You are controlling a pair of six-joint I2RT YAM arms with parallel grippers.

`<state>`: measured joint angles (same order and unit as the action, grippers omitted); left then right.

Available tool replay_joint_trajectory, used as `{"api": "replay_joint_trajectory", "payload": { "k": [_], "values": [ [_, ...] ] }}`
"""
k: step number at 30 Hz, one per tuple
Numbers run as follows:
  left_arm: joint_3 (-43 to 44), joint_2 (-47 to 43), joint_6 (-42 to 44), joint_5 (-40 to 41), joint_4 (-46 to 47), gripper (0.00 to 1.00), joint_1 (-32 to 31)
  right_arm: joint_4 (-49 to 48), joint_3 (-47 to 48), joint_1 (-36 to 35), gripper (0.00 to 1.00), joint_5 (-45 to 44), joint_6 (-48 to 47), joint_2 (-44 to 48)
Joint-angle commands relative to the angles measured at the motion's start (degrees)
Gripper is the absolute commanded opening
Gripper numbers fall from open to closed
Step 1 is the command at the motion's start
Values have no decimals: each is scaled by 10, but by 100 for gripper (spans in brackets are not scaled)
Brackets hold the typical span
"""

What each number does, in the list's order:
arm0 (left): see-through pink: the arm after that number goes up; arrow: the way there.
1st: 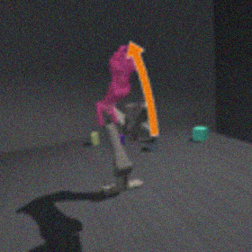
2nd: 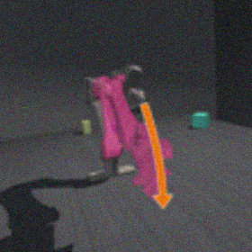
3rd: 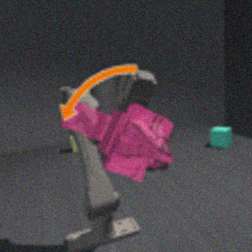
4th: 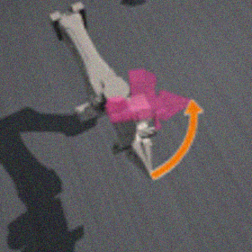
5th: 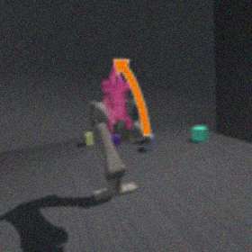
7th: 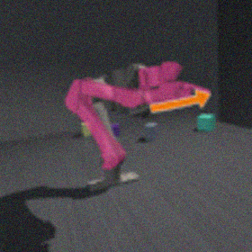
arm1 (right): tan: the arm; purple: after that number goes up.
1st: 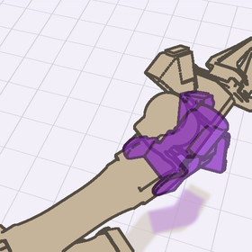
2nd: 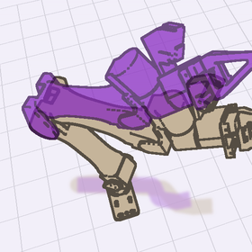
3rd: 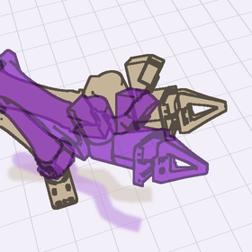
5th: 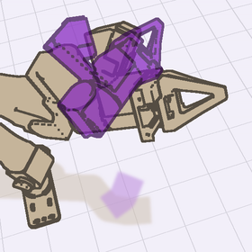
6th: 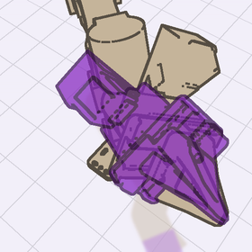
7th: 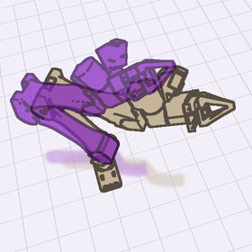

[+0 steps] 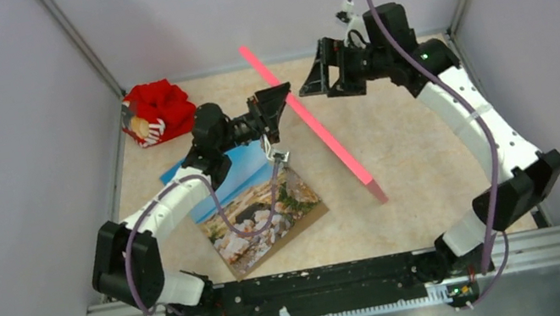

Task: Put the photo into the frame
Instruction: Place the photo frame at the center of the board.

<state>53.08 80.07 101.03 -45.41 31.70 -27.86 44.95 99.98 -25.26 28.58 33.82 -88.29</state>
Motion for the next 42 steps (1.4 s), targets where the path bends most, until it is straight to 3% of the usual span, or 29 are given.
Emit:
{"api": "replay_joint_trajectory", "payload": {
  "k": [1, 6, 14, 20, 26, 29, 30, 33, 34, 35, 40, 42],
  "values": [
    [65, 32, 54, -27, -34, 21, -10, 119, 35, -7, 95, -117, -147, 70],
    [104, 52, 54, -20, -76, 25, -30, 167, 58, -60, 96, -195, -205, 95],
    [117, 58, 54, -4, -117, 26, -49, 182, 71, -139, 93, -278, -190, 80],
    [115, 53, 45, 6, -116, 27, -53, 182, 75, -169, 83, -326, -193, 45],
    [111, 47, 23, 16, -99, 28, -53, 195, 79, -201, 69, -456, -179, 3],
    [103, 44, 19, 14, -84, 32, -53, 182, 79, -204, 53, -485, -171, 11],
    [95, 42, 13, 11, -71, 35, -53, 174, 78, -204, 44, -489, -169, 19],
    [69, 37, -3, 3, -22, 59, -53, 145, 68, -204, 17, -493, -164, 40],
    [64, 36, -7, 5, -11, 66, -53, 136, 65, -204, 13, -494, -162, 48],
    [59, 33, -18, 8, 1, 75, -53, 127, 62, -203, 11, -495, -160, 53],
    [64, 18, -108, 77, 1, 96, -53, 102, 50, -157, 2, -460, -141, 64],
    [78, 8, -160, 119, -23, 99, -53, 80, 27, -112, 2, -414, -134, 72]
  ]
}}
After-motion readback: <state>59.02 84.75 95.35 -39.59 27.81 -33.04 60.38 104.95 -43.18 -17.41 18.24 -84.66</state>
